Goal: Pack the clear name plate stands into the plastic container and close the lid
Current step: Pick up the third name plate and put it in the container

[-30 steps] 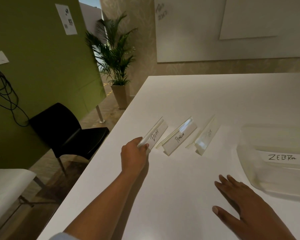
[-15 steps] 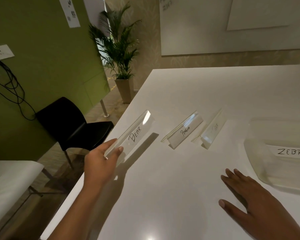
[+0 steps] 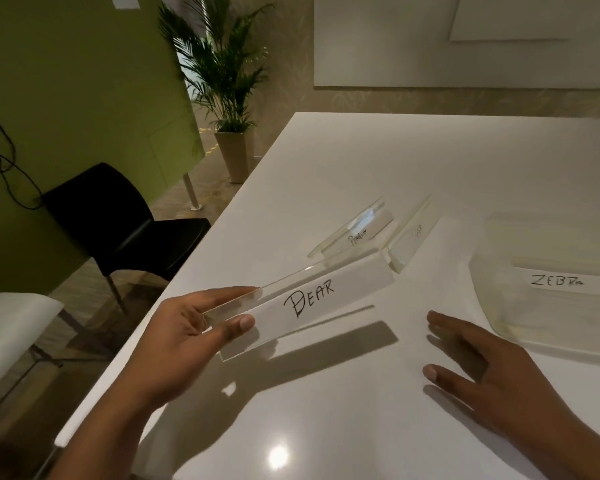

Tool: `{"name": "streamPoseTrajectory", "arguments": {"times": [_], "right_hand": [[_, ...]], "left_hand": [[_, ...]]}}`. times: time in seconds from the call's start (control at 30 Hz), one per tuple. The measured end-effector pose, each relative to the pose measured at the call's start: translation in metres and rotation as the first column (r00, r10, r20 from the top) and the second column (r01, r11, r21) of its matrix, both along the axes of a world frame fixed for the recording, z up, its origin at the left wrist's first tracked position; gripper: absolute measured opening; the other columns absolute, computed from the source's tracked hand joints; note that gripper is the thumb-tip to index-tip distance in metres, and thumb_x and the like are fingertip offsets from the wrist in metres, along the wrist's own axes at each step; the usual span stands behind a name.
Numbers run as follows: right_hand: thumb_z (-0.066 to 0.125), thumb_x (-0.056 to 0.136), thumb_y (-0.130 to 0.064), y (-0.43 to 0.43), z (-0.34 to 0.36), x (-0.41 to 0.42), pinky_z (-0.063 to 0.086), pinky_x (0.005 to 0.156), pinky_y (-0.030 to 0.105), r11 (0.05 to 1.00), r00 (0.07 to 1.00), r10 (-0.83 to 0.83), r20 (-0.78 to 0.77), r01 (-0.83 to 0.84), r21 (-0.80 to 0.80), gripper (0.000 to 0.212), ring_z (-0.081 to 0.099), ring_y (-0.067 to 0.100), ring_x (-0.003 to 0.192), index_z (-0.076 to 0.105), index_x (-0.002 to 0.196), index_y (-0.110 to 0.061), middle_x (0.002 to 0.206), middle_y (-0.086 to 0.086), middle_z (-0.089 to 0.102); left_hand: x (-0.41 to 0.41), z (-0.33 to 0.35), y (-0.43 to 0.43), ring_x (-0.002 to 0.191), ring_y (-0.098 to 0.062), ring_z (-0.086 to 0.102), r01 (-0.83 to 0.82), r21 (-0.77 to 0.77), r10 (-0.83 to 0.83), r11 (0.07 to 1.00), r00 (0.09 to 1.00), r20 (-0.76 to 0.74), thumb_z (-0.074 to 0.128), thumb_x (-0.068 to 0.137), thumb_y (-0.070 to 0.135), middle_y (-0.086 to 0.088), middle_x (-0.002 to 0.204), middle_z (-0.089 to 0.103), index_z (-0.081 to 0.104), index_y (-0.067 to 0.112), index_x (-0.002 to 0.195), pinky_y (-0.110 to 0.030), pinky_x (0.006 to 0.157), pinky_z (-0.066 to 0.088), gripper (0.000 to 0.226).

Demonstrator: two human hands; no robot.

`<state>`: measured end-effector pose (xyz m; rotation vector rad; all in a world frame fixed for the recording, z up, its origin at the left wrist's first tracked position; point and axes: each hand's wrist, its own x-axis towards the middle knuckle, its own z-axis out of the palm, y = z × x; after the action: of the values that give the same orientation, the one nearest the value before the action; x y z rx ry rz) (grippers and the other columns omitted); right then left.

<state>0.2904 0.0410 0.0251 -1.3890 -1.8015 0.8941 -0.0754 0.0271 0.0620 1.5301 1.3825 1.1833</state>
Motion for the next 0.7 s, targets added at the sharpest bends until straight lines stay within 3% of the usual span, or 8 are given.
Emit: {"name": "streamPoseTrajectory", "arguments": {"times": [0.13, 0.2, 0.23, 0.3, 0.4, 0.53, 0.63, 0.7], "right_hand": [[0.087, 0.053, -0.015, 0.000, 0.006, 0.000, 0.053, 0.087, 0.022, 0.986, 0.910, 0.063, -0.410, -0.121, -0.116, 0.074, 0.062, 0.011, 0.117, 0.061, 0.122, -0.028, 0.122, -0.007, 0.069], [0.088, 0.057, 0.002, -0.002, 0.011, 0.001, 0.056, 0.082, 0.028, 0.983, 0.848, 0.057, -0.527, -0.141, -0.121, 0.072, 0.065, 0.022, 0.112, 0.063, 0.120, -0.023, 0.117, 0.007, 0.071], [0.087, 0.061, 0.002, -0.004, 0.014, 0.001, 0.057, 0.080, 0.030, 0.983, 0.830, 0.060, -0.555, -0.146, -0.113, 0.067, 0.067, 0.024, 0.108, 0.065, 0.119, -0.022, 0.115, 0.011, 0.071], [0.092, 0.054, -0.017, -0.009, 0.021, 0.002, 0.059, 0.073, 0.033, 0.985, 0.800, 0.032, -0.600, -0.128, -0.117, 0.065, 0.071, 0.028, 0.098, 0.068, 0.114, -0.023, 0.109, 0.014, 0.073], [0.095, 0.040, -0.046, -0.017, 0.030, 0.006, 0.060, 0.069, 0.037, 0.983, 0.745, -0.039, -0.666, -0.090, -0.158, 0.081, 0.072, 0.032, 0.094, 0.069, 0.113, -0.023, 0.107, 0.015, 0.073], [0.095, 0.042, -0.043, -0.023, 0.031, 0.016, 0.059, 0.078, 0.045, 0.986, 0.651, -0.103, -0.752, -0.035, -0.165, 0.080, 0.069, 0.037, 0.097, 0.068, 0.111, -0.013, 0.110, 0.022, 0.070], [0.094, 0.046, -0.043, -0.029, 0.031, 0.021, 0.049, 0.083, 0.056, 0.988, 0.632, -0.132, -0.763, 0.019, -0.155, 0.076, 0.068, 0.038, 0.093, 0.068, 0.108, -0.009, 0.102, 0.021, 0.072], [0.093, 0.048, -0.044, -0.032, 0.032, 0.023, 0.049, 0.080, 0.052, 0.987, 0.609, -0.152, -0.779, 0.047, -0.156, 0.075, 0.068, 0.037, 0.089, 0.067, 0.109, -0.009, 0.098, 0.019, 0.072]], "left_hand": [[0.016, 0.009, 0.012, 0.102, -0.017, 0.073, 0.165, -0.022, -0.166, 0.986, 0.986, -0.025, 0.078, 0.069, 0.046, 0.010, 0.111, 0.077, 0.077, 0.036, 0.107, -0.040, 0.082, 0.061, 0.039], [0.027, 0.013, 0.018, 0.104, -0.016, 0.072, 0.236, -0.017, -0.236, 0.972, 0.971, -0.046, 0.077, 0.071, 0.046, 0.010, 0.111, 0.076, 0.077, 0.037, 0.106, -0.035, 0.083, 0.061, 0.037], [0.032, 0.014, 0.021, 0.104, -0.015, 0.072, 0.262, -0.009, -0.262, 0.965, 0.963, -0.066, 0.077, 0.072, 0.046, 0.010, 0.111, 0.076, 0.077, 0.037, 0.106, -0.033, 0.083, 0.061, 0.036], [0.043, 0.018, 0.025, 0.104, -0.016, 0.072, 0.310, 0.002, -0.309, 0.951, 0.948, -0.077, 0.077, 0.072, 0.047, 0.010, 0.110, 0.077, 0.077, 0.036, 0.107, -0.034, 0.082, 0.060, 0.036], [0.059, 0.022, 0.030, 0.104, -0.018, 0.072, 0.383, 0.000, -0.382, 0.924, 0.922, -0.060, 0.079, 0.072, 0.048, 0.007, 0.110, 0.077, 0.077, 0.035, 0.107, -0.033, 0.083, 0.059, 0.038], [0.077, 0.027, 0.032, 0.102, -0.013, 0.072, 0.438, 0.000, -0.437, 0.899, 0.895, -0.091, 0.077, 0.072, 0.048, 0.012, 0.108, 0.077, 0.077, 0.038, 0.106, -0.022, 0.079, 0.058, 0.036], [0.087, 0.030, 0.033, 0.101, -0.007, 0.071, 0.440, 0.021, -0.433, 0.898, 0.889, -0.147, 0.075, 0.071, 0.052, 0.018, 0.107, 0.076, 0.075, 0.045, 0.105, -0.018, 0.072, 0.057, 0.034], [0.095, 0.030, 0.033, 0.102, -0.004, 0.070, 0.424, 0.051, -0.414, 0.904, 0.900, -0.133, 0.075, 0.070, 0.052, 0.020, 0.106, 0.076, 0.076, 0.045, 0.103, -0.018, 0.073, 0.058, 0.034]]}}
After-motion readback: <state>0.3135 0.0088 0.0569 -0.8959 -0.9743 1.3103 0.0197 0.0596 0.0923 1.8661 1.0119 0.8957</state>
